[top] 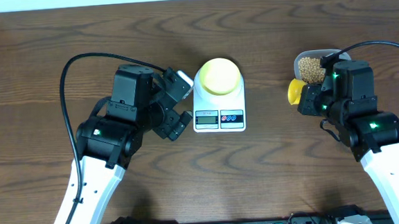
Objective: Scoop item into bowl and weigh 50g on scale
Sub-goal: 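Move the left gripper back over the scale's button panel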
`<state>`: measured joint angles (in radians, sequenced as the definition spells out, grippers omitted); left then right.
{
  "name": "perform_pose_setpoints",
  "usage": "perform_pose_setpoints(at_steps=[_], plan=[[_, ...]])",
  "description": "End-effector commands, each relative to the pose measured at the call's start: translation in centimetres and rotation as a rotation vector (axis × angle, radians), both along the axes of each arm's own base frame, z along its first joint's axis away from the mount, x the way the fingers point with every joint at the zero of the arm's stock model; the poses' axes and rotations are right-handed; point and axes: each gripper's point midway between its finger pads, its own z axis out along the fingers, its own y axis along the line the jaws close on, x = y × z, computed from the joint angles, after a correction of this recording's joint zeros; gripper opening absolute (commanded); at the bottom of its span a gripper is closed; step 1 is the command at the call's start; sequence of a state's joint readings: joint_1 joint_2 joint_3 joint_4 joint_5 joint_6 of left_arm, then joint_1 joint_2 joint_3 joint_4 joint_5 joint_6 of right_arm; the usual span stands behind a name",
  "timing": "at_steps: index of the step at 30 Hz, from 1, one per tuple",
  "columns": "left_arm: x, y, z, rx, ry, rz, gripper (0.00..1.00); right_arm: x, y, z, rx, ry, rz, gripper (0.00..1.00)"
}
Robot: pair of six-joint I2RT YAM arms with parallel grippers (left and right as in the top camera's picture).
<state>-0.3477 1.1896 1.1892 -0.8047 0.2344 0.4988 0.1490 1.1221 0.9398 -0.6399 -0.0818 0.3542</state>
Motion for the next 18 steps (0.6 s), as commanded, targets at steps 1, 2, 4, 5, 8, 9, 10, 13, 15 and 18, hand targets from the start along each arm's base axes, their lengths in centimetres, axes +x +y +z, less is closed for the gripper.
perform_pose_setpoints(at_steps=[1,2,4,5,8,9,10,13,15,18], plan=[[0.0,-0.1,-0.3,0.000,0.010,-0.011,0.89,0.5,-0.1,0.9,-0.016,-0.028,0.015,0.01],[0.0,-0.1,-0.3,0.000,0.010,-0.011,0.89,0.5,-0.1,0.9,-0.021,-0.030,0.021,0.01],[0.0,-0.1,-0.3,0.000,0.010,-0.011,0.89,0.5,-0.1,0.9,-0.030,-0.032,0.030,0.01],[0.0,-0.1,-0.3,0.000,0.010,-0.011,0.89,0.5,-0.1,0.9,-0.030,-0.032,0.030,0.01],[0.0,-0.1,-0.3,0.000,0.010,-0.011,0.89,0.7,-0.1,1.1,-0.044,-0.047,0.048,0.01],[0.0,-0.1,-0.3,0.000,0.010,-0.011,0.89,0.8,-0.1,1.2,-0.054,-0.056,0.057,0.01],[0.0,-0.1,-0.3,0.000,0.010,-0.011,0.89,0.9,0.0,1.3,-0.063,-0.065,0.068,0.01],[0.0,-0.1,-0.2,-0.002,0.007,-0.011,0.89,1.2,0.0,1.6,-0.071,-0.085,0.078,0.01],[0.1,-0.1,-0.2,-0.003,0.005,-0.011,0.89,1.3,0.0,1.8,-0.070,-0.093,0.077,0.01],[0.4,-0.2,0.1,-0.009,-0.013,-0.011,0.89,1.5,0.0,1.9,-0.069,-0.103,0.077,0.01]])
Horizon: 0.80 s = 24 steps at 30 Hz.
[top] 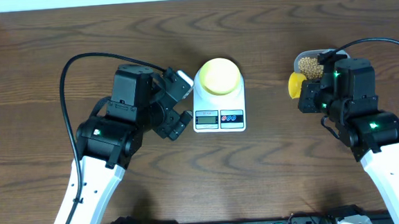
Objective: Scoop item into bowl and weigh 50g on scale
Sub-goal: 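Move the left gripper back over the scale's button panel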
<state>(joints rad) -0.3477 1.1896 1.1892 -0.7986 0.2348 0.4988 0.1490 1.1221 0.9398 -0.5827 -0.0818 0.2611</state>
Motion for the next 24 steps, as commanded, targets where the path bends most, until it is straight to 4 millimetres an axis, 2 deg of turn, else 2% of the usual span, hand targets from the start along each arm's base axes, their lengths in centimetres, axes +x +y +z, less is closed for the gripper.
perform_pose_setpoints(at_steps=[1,8,13,24], plan=[[0.4,-0.2,0.0,-0.007,-0.009,-0.011,0.89,0.6,-0.1,1.0,-0.014,-0.032,0.011,0.01],[0.5,-0.3,-0.2,-0.041,0.022,0.040,0.90,0.9,0.0,1.3,-0.011,-0.051,0.011,0.01],[0.9,-0.8,-1.9,-0.043,0.087,0.038,0.90,1.1,0.0,1.1,-0.011,-0.046,0.011,0.01],[3.4,-4.8,-5.8,-0.167,0.211,-0.039,0.90,1.6,0.1,0.5,-0.013,-0.036,0.011,0.01]])
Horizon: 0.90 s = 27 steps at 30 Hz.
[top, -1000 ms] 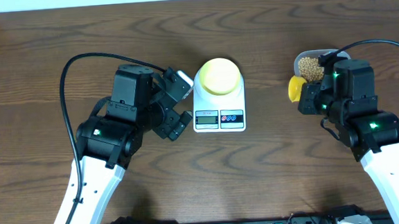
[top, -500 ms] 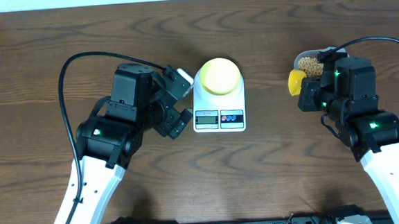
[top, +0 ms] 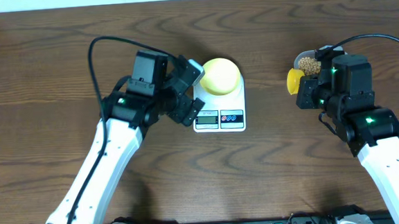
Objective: Scoop item into bowl and weigh 50g on scale
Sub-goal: 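Move the left gripper back over the scale's button panel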
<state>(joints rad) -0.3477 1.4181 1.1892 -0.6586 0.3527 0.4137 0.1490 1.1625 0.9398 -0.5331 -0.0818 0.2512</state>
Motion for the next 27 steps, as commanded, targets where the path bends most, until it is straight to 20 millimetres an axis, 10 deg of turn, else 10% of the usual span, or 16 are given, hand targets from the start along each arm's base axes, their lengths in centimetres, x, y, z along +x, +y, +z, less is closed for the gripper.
perform_pose_setpoints(at_steps=[1,27], plan=[[-0.1,-1.7,-1.2,-0.081,0.072,-0.042,0.90,0.5,-0.1,0.9,-0.007,-0.027,0.004,0.01],[0.5,-5.9,-8.5,0.107,0.129,0.011,0.90,0.7,-0.1,1.2,-0.005,-0.041,0.004,0.01]])
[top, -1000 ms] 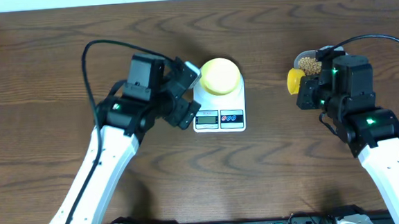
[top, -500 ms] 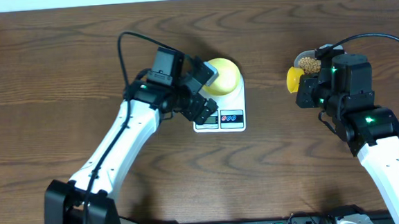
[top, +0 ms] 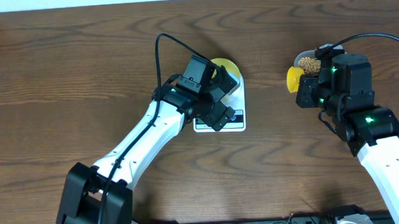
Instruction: Scoop item into bowl and weigh 50g on scale
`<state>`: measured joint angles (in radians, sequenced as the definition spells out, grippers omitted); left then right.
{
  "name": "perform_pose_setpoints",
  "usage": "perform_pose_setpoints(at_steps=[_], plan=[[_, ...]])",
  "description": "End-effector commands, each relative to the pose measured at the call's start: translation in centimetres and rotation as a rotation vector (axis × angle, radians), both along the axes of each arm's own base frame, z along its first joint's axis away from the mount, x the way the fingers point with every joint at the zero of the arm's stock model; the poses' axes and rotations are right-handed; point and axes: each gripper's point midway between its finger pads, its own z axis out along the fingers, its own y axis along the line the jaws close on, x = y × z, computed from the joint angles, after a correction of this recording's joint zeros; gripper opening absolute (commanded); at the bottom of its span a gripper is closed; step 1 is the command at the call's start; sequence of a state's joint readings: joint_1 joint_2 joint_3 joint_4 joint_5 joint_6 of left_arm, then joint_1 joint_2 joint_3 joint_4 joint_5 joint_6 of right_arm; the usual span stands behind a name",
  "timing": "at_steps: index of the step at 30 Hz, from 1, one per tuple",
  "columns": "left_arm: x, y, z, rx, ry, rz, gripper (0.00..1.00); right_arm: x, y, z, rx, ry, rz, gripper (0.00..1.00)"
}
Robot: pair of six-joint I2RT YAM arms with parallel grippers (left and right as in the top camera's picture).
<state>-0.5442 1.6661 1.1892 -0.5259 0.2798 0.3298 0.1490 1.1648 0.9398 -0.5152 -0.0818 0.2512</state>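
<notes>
A white scale [top: 240, 122] stands mid-table with a yellow bowl [top: 229, 70] on it. My left gripper [top: 224, 101] hangs over the scale's near half and display, its fingers spread open with nothing between them, and covers part of the bowl. At the right, my right gripper [top: 304, 90] is shut on a yellow scoop [top: 294, 78], which sits at the left rim of a clear container of tan grains [top: 310, 65]. The right fingertips are hidden under the wrist.
The brown wooden table [top: 57, 58] carries only these things. Black cables loop above both arms. The table's front edge holds a black rail with the arm bases.
My left gripper has moved right, from the scale's left edge to over its display and the bowl's near side. The right gripper and scoop have barely moved.
At first my left gripper rested open to the left of the scale, and the right held the scoop below the container. The scoop then crept up toward the container's rim. The left arm reached to the scale's edge, and now it is over the scale.
</notes>
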Motion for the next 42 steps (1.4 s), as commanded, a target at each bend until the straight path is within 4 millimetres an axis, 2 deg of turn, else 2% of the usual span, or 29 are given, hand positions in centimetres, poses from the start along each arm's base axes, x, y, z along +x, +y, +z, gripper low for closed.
perform_pose_setpoints(at_steps=[1,17,19,26,33,42], plan=[[0.9,1.2,-1.0,0.046,0.011,0.119,0.90,0.4,-0.1,0.9,-0.007,-0.026,0.004,0.01],[0.7,1.4,-1.6,0.054,0.040,0.144,0.90,0.4,-0.2,0.9,-0.022,-0.029,0.011,0.01],[0.6,1.4,-1.7,0.056,0.043,0.145,0.96,0.4,-0.2,0.9,-0.021,-0.029,0.011,0.01],[-0.5,1.9,-2.3,0.122,0.062,0.141,0.96,0.4,-0.2,0.9,-0.021,-0.029,0.010,0.01],[0.1,2.9,-2.6,0.179,0.036,0.258,0.96,0.5,-0.2,1.0,-0.020,-0.033,0.011,0.01],[0.2,2.9,-3.4,0.130,0.106,0.440,0.96,0.5,-0.2,1.1,-0.019,-0.036,0.010,0.01]])
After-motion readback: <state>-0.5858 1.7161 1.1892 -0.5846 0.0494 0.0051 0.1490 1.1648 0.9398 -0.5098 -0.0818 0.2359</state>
